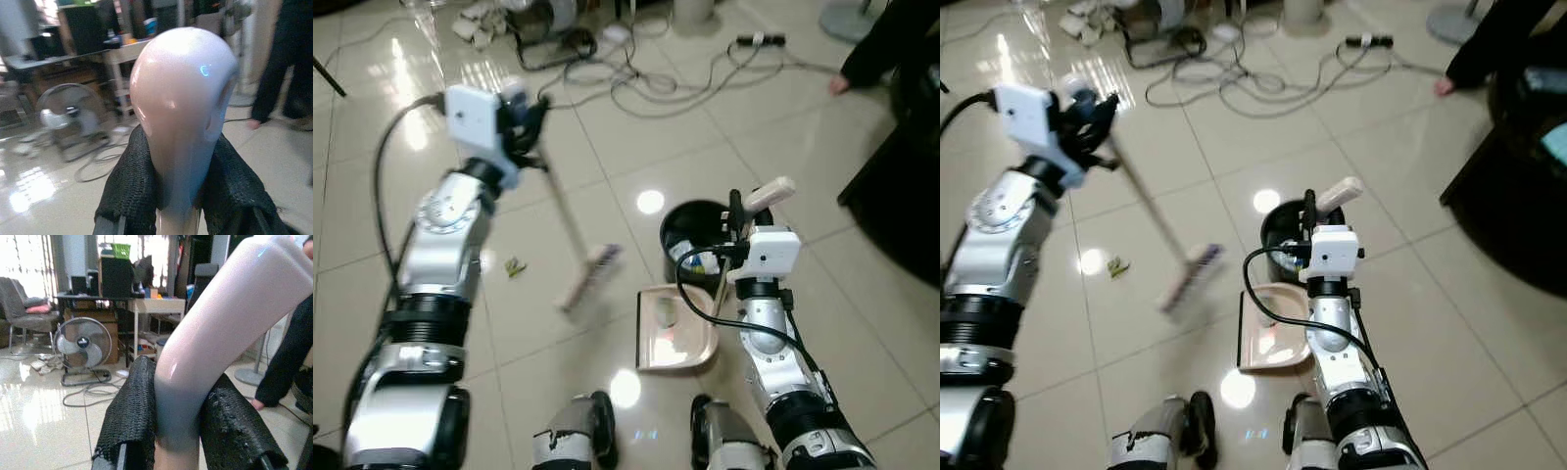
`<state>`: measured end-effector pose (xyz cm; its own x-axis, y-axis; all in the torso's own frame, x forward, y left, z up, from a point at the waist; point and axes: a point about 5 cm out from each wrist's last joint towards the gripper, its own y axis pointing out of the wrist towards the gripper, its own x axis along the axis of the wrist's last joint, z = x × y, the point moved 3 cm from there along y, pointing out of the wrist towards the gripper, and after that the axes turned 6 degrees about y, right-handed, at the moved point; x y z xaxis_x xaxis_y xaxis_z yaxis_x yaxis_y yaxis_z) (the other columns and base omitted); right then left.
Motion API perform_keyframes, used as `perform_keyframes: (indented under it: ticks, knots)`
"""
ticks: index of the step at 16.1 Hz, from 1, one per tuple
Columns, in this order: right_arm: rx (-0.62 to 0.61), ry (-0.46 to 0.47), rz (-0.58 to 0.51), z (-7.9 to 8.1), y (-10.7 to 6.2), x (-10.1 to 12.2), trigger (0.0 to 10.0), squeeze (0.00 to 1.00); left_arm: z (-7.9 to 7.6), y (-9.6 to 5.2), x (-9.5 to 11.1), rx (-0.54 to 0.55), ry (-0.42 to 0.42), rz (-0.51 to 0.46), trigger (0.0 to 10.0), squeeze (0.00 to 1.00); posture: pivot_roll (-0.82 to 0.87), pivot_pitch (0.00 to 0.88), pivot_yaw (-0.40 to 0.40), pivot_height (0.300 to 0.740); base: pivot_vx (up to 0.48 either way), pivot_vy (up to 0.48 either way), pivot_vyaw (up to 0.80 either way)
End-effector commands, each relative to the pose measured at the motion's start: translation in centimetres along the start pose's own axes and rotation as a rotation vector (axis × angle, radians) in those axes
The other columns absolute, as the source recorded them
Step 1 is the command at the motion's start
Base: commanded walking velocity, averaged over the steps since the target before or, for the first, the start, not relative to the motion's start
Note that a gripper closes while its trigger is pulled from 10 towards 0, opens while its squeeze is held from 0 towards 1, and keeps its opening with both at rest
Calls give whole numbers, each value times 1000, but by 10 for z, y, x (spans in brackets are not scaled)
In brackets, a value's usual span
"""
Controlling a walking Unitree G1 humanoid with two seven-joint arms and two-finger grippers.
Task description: Sweep floor
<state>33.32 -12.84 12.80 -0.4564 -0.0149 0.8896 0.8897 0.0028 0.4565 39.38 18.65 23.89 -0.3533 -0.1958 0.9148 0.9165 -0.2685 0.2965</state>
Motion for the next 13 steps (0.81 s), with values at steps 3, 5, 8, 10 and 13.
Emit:
perform_keyframes:
  ticks: [3,5,8,10,13]
  knots:
    - [42,100,-94,14,15,25,10000,0,28,-8,-8,135,143,47,10000,0,6,97,70,740,0,0,0]
    - [90,172,-122,26,25,37,10000,0,19,-17,-20,110,145,67,10000,0,-1,89,70,740,0,0,0]
    - [119,254,-207,31,40,67,10000,0,5,-28,-33,98,136,85,10000,0,-4,82,72,740,0,0,0]
    - [119,290,-279,27,52,94,10000,0,-1,-36,-38,95,127,100,10000,0,-9,82,78,740,0,0,0]
    - [102,305,-356,12,67,134,10000,0,-10,-48,-46,77,110,124,10000,0,-21,86,82,740,0,0,0]
